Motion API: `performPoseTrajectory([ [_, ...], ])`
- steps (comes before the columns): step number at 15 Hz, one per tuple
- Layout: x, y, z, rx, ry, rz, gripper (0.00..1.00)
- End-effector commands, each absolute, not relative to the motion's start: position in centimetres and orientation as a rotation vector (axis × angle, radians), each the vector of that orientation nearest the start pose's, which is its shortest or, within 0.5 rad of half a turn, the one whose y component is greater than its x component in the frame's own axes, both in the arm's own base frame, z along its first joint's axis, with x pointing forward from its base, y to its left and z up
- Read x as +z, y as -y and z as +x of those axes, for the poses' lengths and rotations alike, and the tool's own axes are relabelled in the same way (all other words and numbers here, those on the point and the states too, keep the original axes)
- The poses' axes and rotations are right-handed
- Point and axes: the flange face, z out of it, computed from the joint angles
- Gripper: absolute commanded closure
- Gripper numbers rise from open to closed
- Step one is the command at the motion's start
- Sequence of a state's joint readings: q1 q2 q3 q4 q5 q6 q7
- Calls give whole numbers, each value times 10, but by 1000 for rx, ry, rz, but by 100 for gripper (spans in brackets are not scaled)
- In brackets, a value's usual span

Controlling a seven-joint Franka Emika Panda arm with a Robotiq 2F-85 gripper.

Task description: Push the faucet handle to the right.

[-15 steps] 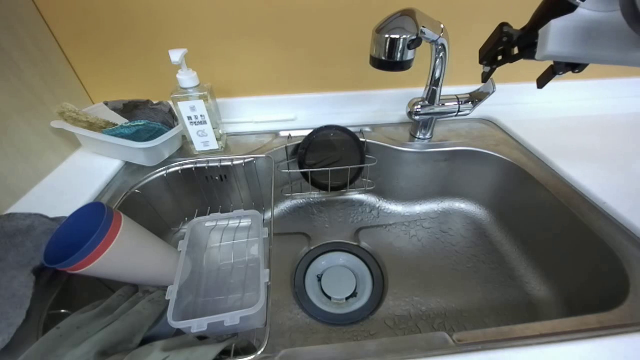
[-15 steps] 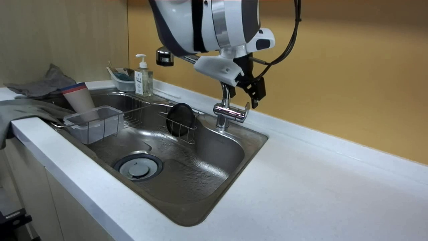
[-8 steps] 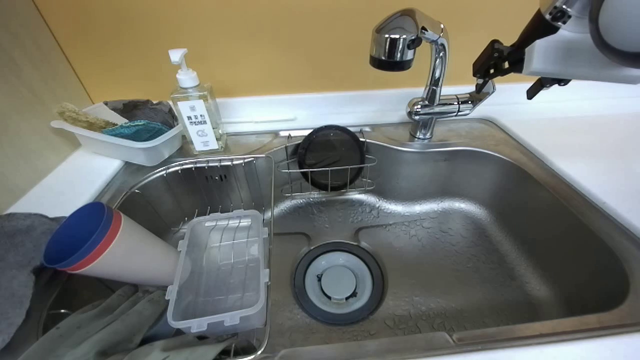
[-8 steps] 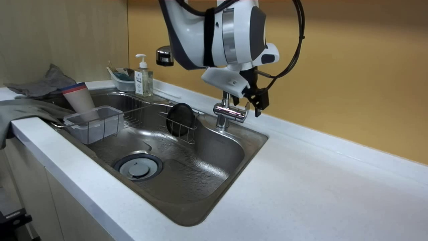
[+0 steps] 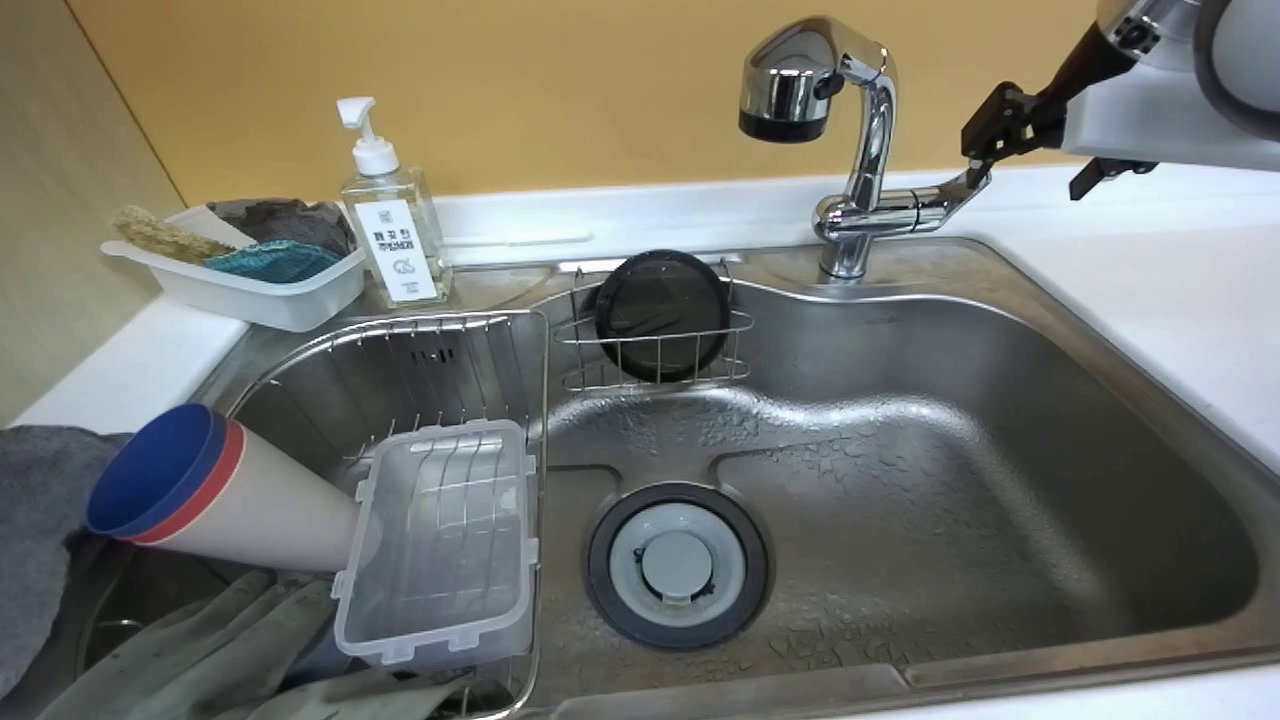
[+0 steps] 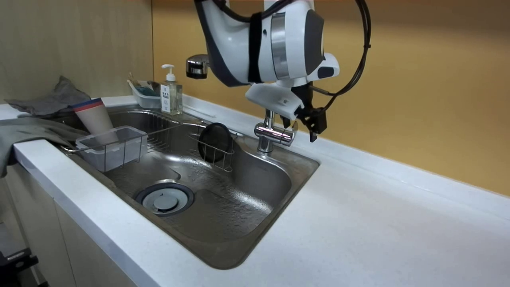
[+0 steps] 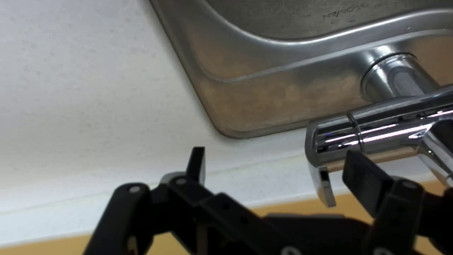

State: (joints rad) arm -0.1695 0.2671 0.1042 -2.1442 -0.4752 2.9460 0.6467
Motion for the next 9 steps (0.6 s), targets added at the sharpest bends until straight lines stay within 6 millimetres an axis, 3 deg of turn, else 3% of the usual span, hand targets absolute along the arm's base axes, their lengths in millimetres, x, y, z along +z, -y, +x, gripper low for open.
performPoseTrajectory([
  [1,337,17,609,-910,-459,-3008,0],
  [9,341,20,608,-963,-500,-3015,0],
])
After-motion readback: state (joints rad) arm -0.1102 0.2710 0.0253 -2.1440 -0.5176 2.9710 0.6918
